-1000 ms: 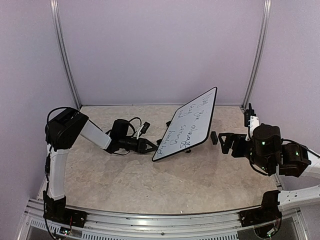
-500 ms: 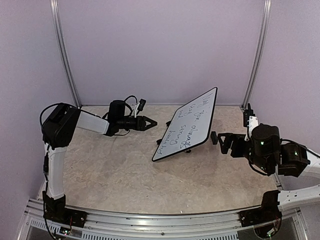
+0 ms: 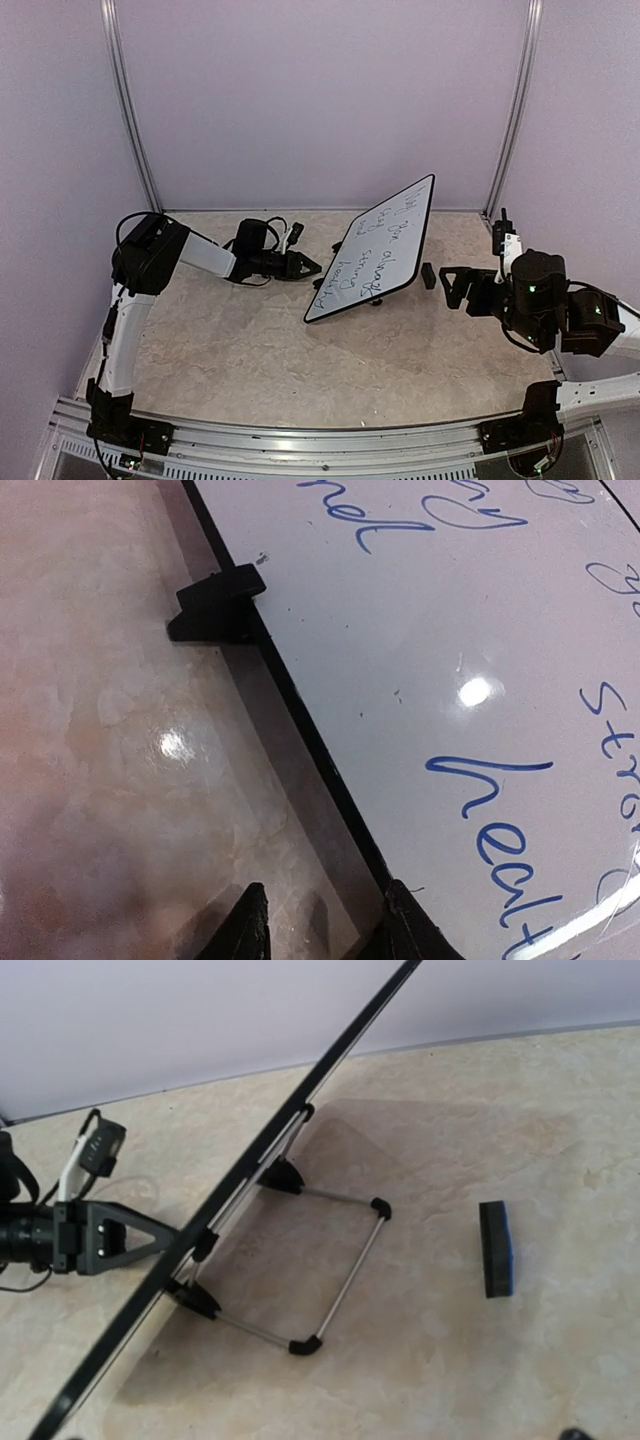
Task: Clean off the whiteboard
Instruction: Adjust the whiteboard at the center of the board.
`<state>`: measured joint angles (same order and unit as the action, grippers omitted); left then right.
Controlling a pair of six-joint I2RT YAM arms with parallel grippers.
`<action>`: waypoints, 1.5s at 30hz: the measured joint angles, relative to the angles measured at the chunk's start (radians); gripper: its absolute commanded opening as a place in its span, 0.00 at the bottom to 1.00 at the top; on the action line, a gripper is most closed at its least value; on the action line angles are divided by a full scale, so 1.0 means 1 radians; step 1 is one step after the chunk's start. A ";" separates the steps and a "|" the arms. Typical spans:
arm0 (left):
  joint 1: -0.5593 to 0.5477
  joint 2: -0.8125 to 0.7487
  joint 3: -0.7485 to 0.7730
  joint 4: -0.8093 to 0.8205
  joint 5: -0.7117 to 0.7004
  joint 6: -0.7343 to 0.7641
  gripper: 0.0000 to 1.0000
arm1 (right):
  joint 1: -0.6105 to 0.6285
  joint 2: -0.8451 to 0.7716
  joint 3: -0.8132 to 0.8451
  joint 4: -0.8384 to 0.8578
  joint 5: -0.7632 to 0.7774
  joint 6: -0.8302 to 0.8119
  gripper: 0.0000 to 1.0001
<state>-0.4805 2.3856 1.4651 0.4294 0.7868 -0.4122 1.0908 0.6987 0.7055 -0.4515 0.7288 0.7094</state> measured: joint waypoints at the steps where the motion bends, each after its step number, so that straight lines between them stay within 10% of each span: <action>1: -0.002 0.006 0.000 -0.001 0.002 -0.005 0.32 | 0.000 0.002 0.000 0.000 0.000 0.000 1.00; 15: -0.037 -0.009 -0.151 0.272 0.038 -0.136 0.06 | 0.000 -0.036 0.002 -0.008 0.035 -0.013 0.99; 45: -0.312 -0.060 -0.378 0.597 0.035 -0.367 0.04 | 0.000 -0.014 0.016 -0.006 0.039 -0.039 0.99</action>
<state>-0.7929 2.3260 1.0870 1.0264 0.8215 -0.7795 1.0908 0.6849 0.7212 -0.4580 0.7681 0.6704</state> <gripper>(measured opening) 0.034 0.995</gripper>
